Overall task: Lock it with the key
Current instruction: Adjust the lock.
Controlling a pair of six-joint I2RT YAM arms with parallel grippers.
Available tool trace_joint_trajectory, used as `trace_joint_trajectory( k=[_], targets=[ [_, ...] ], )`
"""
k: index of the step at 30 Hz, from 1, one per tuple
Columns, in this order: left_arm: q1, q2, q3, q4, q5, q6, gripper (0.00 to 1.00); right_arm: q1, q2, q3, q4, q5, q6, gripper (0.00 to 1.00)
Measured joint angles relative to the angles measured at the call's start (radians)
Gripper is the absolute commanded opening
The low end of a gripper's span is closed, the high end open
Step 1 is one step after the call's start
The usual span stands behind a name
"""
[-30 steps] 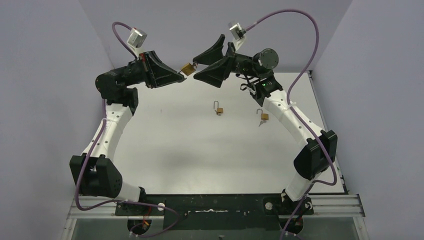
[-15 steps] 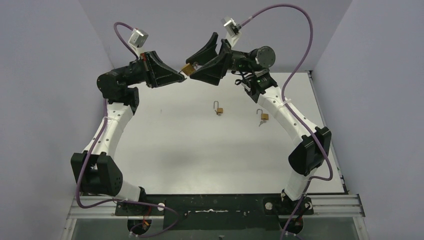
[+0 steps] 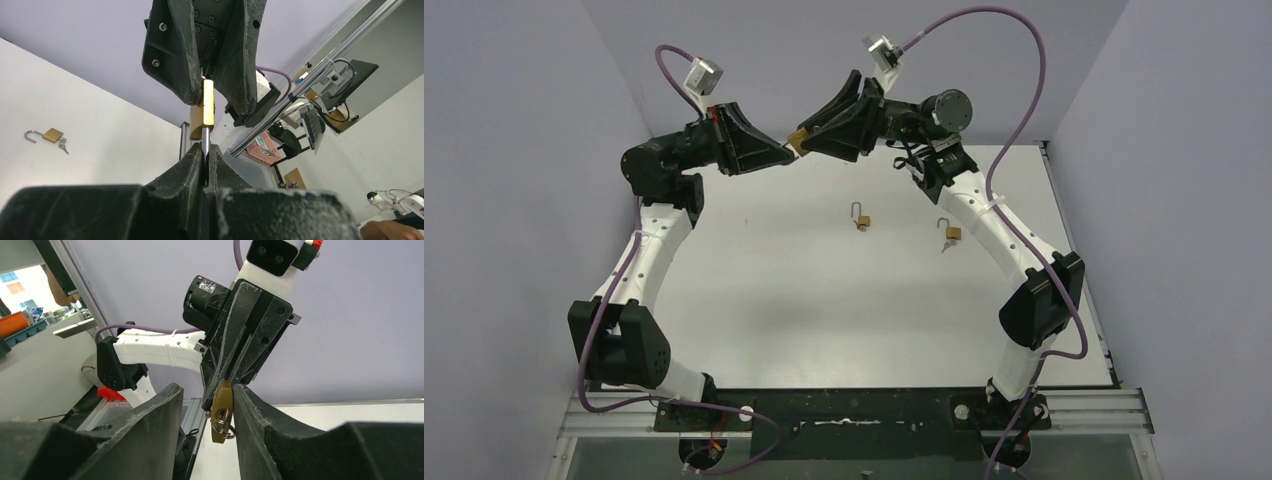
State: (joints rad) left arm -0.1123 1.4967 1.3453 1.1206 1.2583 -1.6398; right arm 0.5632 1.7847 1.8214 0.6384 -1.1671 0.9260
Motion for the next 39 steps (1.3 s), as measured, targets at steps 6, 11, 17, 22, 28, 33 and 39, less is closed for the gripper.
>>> trace_joint_trajectory(
  k=[6, 11, 17, 22, 28, 33, 39],
  targets=[
    [0.001, 0.003, 0.000, 0.006, 0.000, 0.000, 0.00, 0.008, 0.014, 0.018, -0.036, -0.004, -0.010, 0.49],
    [0.001, 0.007, 0.000, 0.006, 0.001, 0.000, 0.00, 0.021, 0.014, 0.021, -0.087, -0.007, -0.051, 0.45],
    [0.000, 0.008, 0.002, 0.010, 0.002, -0.003, 0.00, 0.020, 0.014, 0.023, -0.132, -0.004, -0.082, 0.00],
    [0.000, 0.008, 0.009, 0.029, 0.007, -0.008, 0.38, 0.018, 0.018, 0.032, -0.162, 0.008, -0.087, 0.00],
    [0.008, 0.008, 0.009, 0.084, -0.034, -0.012, 0.72, 0.004, 0.018, 0.032, -0.175, 0.003, -0.021, 0.00],
    [0.002, -0.002, 0.000, 0.175, -0.121, -0.028, 0.73, -0.024, 0.019, 0.059, -0.081, -0.004, 0.171, 0.00],
    [-0.073, -0.025, -0.004, 0.219, -0.165, 0.007, 0.61, -0.052, 0.080, 0.287, 0.117, 0.007, 0.448, 0.00]
  ],
)
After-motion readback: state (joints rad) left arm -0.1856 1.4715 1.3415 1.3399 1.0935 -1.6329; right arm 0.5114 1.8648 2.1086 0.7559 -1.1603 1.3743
